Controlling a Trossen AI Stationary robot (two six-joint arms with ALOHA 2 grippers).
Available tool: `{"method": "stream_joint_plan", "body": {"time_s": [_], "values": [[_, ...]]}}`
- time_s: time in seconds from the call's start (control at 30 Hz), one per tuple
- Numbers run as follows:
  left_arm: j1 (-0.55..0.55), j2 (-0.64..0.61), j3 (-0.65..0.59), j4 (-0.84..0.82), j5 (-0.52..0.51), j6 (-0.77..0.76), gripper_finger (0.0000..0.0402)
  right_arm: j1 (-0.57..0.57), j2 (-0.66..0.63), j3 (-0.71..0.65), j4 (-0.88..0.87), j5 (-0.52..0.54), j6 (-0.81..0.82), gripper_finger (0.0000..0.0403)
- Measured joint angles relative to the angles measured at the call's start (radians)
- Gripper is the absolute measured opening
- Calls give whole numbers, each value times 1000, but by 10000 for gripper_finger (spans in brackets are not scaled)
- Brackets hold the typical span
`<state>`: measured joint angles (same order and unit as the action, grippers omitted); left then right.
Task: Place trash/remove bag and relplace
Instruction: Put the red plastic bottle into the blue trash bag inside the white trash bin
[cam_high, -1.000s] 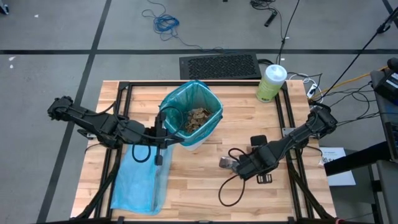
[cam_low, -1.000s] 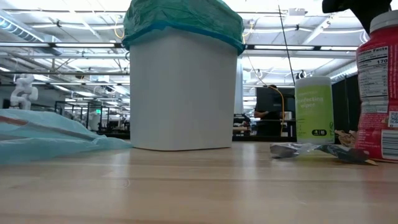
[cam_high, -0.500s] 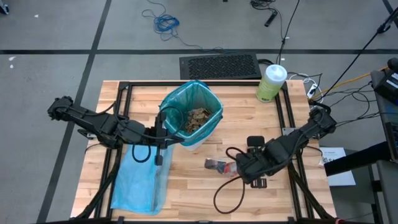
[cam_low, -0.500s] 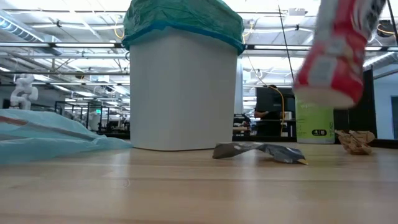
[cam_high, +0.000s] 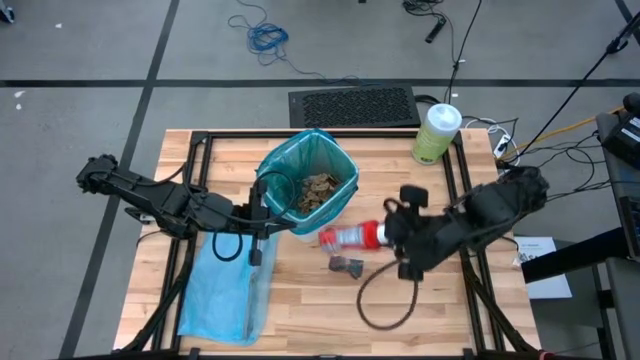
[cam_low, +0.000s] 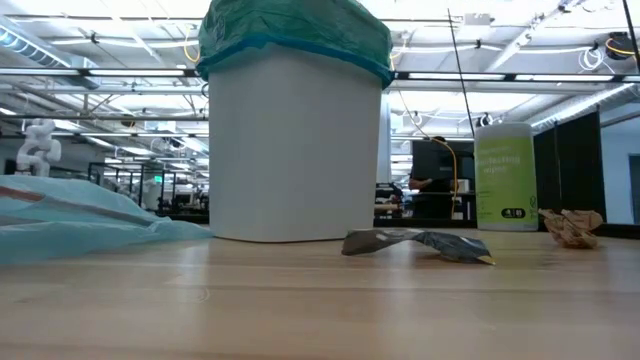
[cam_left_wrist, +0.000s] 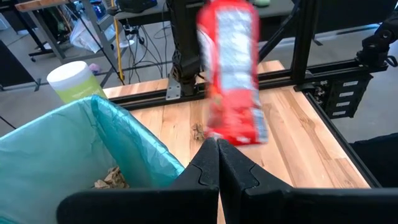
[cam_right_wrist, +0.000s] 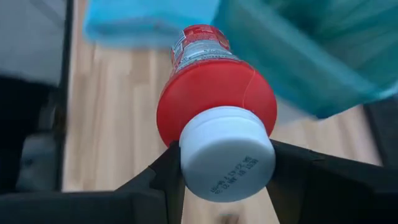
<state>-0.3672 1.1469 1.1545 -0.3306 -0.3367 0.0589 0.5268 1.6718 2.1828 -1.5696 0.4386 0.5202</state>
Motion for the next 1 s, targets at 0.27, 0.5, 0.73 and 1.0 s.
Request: {"method": "stream_joint_plan", "body": {"time_s": [0.27, 0.5, 0.73, 1.0], "values": [[0, 0, 0, 0, 0, 0, 0, -135, 0, 36, 80, 88, -146, 145], [0, 0, 0, 0, 0, 0, 0, -219, -5, 36, 211, 82, -269, 145], [0, 0, 0, 0, 0, 0, 0, -315, -7, 36, 352, 88, -400, 145], [0, 0, 0, 0, 0, 0, 0, -466, 1, 36, 372, 11, -489, 145]]}}
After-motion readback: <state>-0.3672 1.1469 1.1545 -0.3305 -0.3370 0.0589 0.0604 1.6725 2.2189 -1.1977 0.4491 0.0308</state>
